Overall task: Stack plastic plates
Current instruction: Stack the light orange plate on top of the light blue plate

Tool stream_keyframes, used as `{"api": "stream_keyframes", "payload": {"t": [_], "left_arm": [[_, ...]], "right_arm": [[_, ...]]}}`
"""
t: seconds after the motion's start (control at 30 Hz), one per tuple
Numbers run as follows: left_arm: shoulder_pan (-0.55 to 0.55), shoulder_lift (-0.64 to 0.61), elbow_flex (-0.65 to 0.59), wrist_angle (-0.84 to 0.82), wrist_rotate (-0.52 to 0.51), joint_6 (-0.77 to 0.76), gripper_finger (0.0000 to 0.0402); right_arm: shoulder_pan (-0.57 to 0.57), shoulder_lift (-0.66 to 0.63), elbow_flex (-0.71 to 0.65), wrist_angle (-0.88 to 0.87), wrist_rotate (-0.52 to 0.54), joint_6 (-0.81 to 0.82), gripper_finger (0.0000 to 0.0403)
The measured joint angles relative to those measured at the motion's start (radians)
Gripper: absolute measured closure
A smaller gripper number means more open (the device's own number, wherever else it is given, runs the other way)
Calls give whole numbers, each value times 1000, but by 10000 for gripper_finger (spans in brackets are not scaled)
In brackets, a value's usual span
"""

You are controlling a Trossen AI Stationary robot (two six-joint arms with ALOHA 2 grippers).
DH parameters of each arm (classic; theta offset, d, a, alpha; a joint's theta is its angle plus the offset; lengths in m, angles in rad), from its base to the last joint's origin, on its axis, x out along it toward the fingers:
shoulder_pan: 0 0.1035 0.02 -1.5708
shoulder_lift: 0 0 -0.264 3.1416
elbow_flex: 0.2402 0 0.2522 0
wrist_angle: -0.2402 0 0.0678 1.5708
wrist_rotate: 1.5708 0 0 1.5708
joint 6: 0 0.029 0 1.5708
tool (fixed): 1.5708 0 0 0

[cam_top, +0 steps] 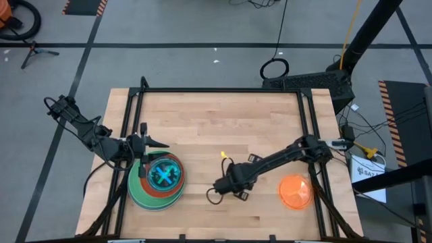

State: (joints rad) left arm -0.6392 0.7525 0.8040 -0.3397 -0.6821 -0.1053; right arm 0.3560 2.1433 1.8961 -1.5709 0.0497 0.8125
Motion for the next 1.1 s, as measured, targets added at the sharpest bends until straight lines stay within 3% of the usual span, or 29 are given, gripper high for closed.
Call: {"api": "stream_keyframes", "payload": {"t": [0.23,0.57,0.8,1.1], "left_arm": [[-1,0,0,-6,2,-1,289],[-1,0,0,-7,4,3,289],[-1,0,0,-6,4,19,289],[-1,0,0,-3,4,46,289]], "right_arm": [[19,-200,-244,69,-64,181,291],[130,-610,-757,494,-229,801,290],[216,-651,-954,723,-264,1028,283],[229,-623,-981,740,-224,1063,288]]}}
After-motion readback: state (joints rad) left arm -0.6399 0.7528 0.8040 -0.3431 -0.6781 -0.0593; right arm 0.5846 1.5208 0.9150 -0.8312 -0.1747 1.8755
